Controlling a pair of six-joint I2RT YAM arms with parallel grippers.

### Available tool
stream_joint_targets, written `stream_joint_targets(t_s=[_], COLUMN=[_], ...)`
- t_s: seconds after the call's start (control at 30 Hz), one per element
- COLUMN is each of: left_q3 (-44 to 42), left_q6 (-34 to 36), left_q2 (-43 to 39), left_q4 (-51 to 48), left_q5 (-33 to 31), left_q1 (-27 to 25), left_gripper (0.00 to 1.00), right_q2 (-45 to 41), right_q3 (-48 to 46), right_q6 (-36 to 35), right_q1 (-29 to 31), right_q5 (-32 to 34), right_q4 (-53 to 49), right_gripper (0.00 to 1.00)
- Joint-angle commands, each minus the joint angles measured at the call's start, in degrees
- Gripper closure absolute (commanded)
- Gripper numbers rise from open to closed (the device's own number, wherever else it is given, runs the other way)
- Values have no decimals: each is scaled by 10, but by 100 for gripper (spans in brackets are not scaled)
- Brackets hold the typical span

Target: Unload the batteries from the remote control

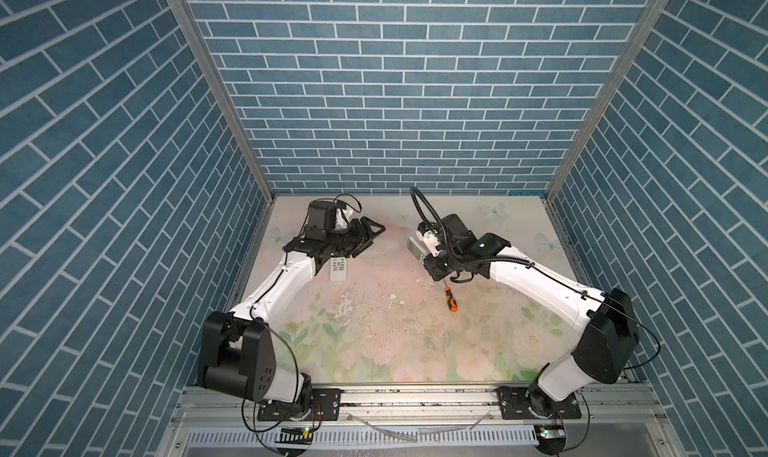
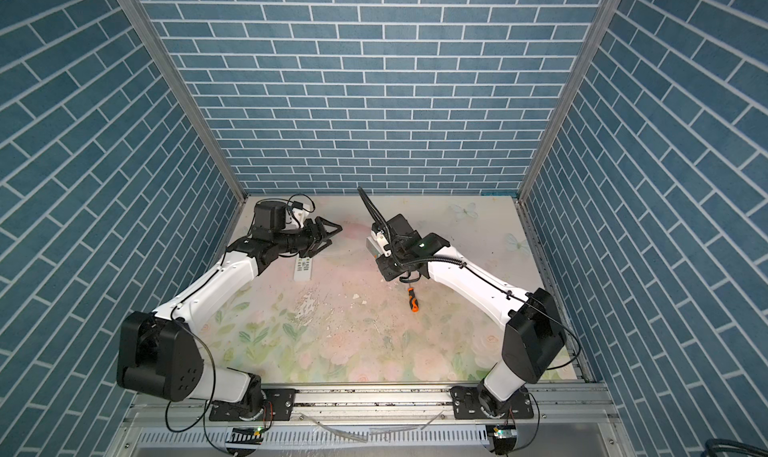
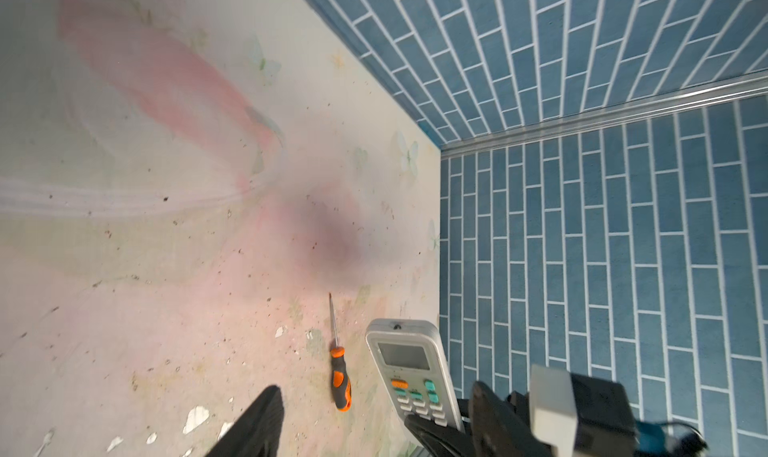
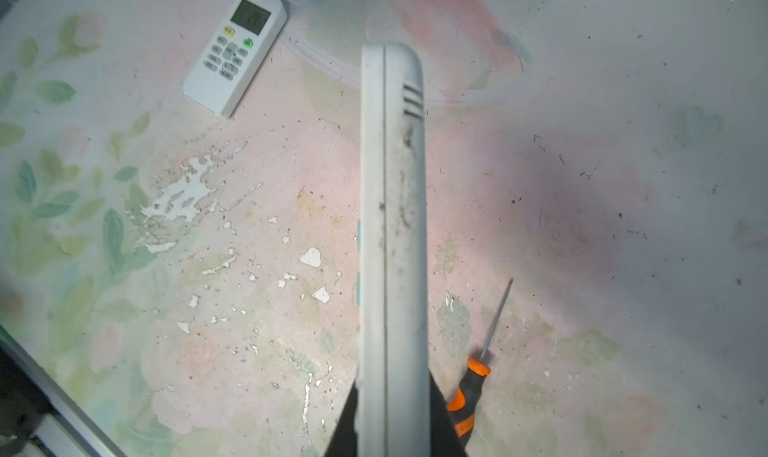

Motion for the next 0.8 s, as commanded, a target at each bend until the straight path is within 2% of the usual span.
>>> stream_joint_targets(t_s=[0.0, 0.27, 0.67, 0.77], left_q3=[22, 53, 20, 21], left_q6=[-5, -53, -93, -110], left_q2=[31, 58, 60, 66], left_q4=[-74, -89, -98, -96], left_q5=[40, 89, 116, 120], left_q1=[3, 2, -8, -9], left_gripper=[28, 30, 42, 42], right_q2=[15, 48, 73, 78], right_q3=[43, 66, 87, 90], right_q6=[-70, -126, -156, -161], right_q1=[39, 112, 139, 146], right_q5=[104, 192, 252, 267], right_q4=[-30, -31, 1, 15], right_gripper=[100, 100, 100, 100])
